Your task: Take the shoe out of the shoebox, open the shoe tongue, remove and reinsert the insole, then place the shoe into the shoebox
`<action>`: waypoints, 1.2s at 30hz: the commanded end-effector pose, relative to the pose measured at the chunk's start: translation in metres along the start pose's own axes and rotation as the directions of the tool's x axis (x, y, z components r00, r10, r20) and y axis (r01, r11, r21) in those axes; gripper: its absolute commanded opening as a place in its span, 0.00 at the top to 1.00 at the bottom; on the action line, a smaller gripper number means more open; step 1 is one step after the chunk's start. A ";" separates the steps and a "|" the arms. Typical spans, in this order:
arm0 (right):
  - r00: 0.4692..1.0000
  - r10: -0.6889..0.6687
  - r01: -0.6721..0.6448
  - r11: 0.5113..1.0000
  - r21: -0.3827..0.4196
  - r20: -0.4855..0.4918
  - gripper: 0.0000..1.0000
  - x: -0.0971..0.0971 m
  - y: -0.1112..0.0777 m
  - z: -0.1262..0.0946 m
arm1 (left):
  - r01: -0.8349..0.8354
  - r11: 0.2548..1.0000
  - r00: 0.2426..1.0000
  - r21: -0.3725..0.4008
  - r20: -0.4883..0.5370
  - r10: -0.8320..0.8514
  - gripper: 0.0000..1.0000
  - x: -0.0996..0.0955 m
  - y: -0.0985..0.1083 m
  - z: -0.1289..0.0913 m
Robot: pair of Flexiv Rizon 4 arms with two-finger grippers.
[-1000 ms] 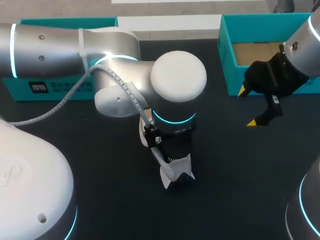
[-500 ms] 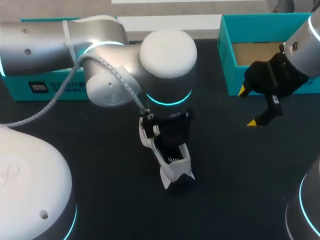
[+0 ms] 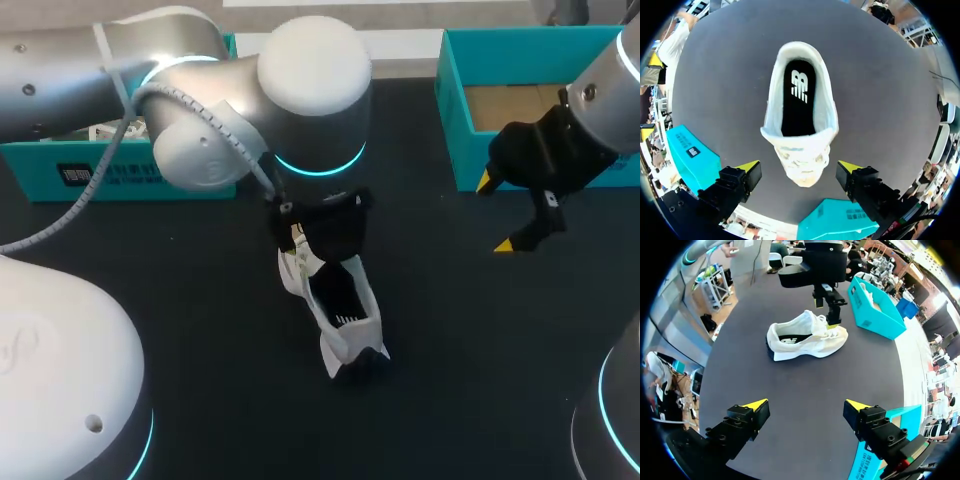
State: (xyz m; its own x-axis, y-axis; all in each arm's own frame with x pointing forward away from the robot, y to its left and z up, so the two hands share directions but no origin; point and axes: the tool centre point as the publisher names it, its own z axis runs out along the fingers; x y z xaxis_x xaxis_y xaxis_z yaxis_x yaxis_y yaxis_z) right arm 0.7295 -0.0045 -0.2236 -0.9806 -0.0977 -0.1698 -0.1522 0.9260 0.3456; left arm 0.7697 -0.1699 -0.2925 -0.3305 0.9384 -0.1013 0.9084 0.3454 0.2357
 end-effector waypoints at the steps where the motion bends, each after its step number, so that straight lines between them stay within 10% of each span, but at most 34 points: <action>1: 1.000 0.001 -0.001 1.000 0.003 0.000 0.00 0.000 0.000 0.001 | -0.017 1.000 1.000 0.004 -0.015 0.017 0.37 -0.004 0.002 0.003; 3: 1.000 0.001 -0.001 1.000 0.003 0.000 0.00 0.000 0.000 0.001 | -0.021 1.000 1.000 0.005 -0.019 0.022 0.52 -0.006 0.003 0.005; 12: 1.000 0.001 -0.001 1.000 0.003 0.000 0.00 0.000 0.000 0.001 | -0.046 0.997 0.998 0.059 -0.041 0.048 0.61 -0.009 -0.004 0.008; 36: 1.000 0.001 -0.001 1.000 0.003 0.000 0.00 0.000 0.000 0.001 | -0.108 0.991 0.992 0.081 -0.054 0.113 0.55 -0.001 -0.038 0.010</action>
State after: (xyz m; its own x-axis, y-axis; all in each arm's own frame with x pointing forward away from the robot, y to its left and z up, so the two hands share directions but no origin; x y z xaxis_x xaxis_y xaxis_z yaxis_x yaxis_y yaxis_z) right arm 0.7295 -0.0045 -0.2236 -0.9806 -0.0978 -0.1698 -0.1522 0.9260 0.3455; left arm 0.7437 -0.1849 -0.3147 -0.2400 0.9706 -0.0167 0.9586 0.2397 0.1539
